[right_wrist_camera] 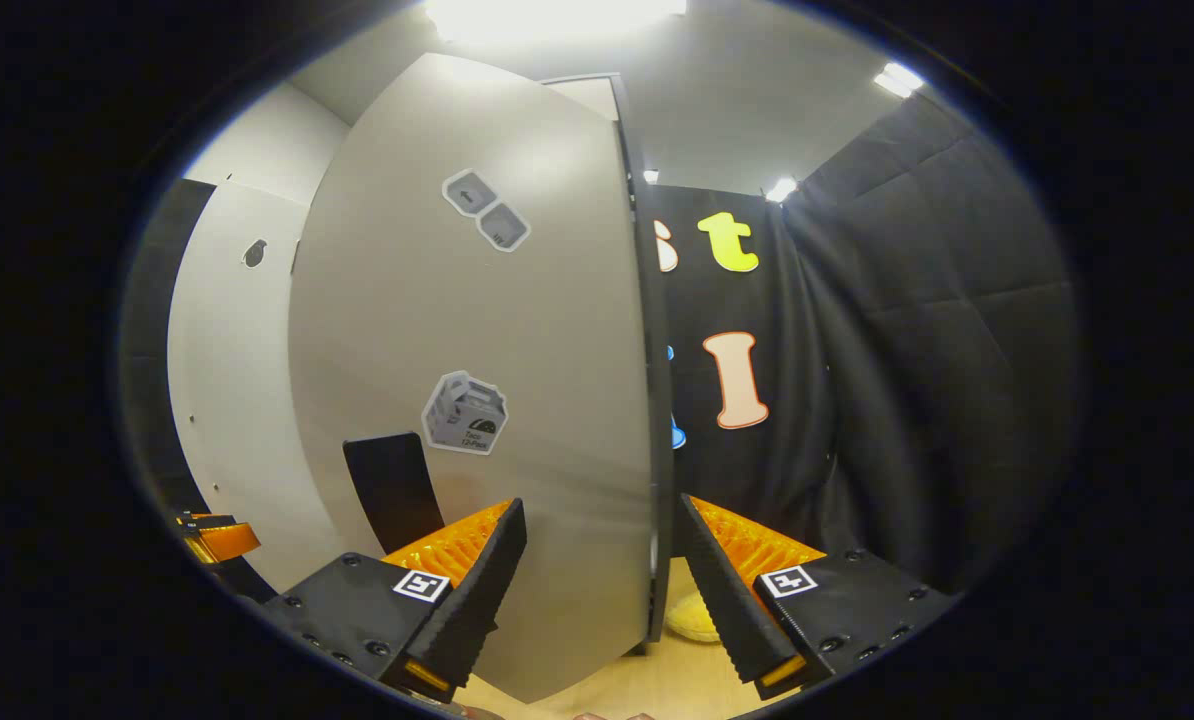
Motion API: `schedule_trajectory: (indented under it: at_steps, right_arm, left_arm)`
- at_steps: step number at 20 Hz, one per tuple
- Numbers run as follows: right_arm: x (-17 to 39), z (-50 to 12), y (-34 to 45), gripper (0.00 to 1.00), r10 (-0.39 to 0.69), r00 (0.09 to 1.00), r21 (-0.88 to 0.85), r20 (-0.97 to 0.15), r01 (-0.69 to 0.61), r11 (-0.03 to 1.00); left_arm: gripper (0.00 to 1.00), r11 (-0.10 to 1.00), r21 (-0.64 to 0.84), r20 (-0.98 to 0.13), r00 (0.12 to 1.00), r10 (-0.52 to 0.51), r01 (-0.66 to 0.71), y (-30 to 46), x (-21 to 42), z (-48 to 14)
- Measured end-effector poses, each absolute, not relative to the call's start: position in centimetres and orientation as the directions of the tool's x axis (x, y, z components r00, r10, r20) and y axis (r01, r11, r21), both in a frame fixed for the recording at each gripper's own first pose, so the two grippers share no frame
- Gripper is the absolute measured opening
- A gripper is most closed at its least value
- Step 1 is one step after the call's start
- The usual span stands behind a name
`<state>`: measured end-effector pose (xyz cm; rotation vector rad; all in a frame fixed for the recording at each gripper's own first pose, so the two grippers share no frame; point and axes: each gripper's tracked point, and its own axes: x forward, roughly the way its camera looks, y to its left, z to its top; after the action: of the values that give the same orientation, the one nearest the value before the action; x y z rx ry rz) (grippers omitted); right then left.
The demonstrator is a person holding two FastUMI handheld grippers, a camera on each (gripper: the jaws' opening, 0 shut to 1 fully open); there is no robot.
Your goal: Grasp the bottle in the cabinet with the left hand and place it on the coaster, then close the right door with the right hand and the left door with the left hand.
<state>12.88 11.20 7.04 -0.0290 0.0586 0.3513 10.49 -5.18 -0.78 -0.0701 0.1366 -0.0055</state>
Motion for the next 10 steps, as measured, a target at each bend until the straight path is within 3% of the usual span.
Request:
schedule_trajectory:
  at_steps: [3, 4, 5, 10]
  right_arm:
    - [12.8, 6.2, 12.2, 0.99, 0.346, 0.933, 0.049, -0.1, -0.343, 0.938]
    - [12.8, 6.4, 12.0, 0.94, 0.337, 0.936, 0.075, -0.097, -0.331, 0.941]
    - [12.8, 6.2, 11.8, 0.98, 0.321, 0.942, 0.094, -0.1, -0.312, 0.945]
    - [12.7, 6.9, 10.9, 0.97, 0.243, 0.969, 0.121, -0.046, -0.237, 0.964]
  left_arm:
    - [0.92, 0.999, -0.045, -0.128, 0.992, 0.0, -0.006, -3.1, 8.8, -0.2]
    - [0.92, 0.999, -0.047, -0.116, 0.993, -0.006, 0.001, -2.7, 8.1, 0.0]
    - [0.95, 0.999, -0.049, -0.107, 0.994, -0.017, 0.012, -2.3, 7.4, 0.2]
    - [0.92, 0.994, 0.021, -0.1, 0.99, -0.104, 0.106, 1.2, 5.6, 2.7]
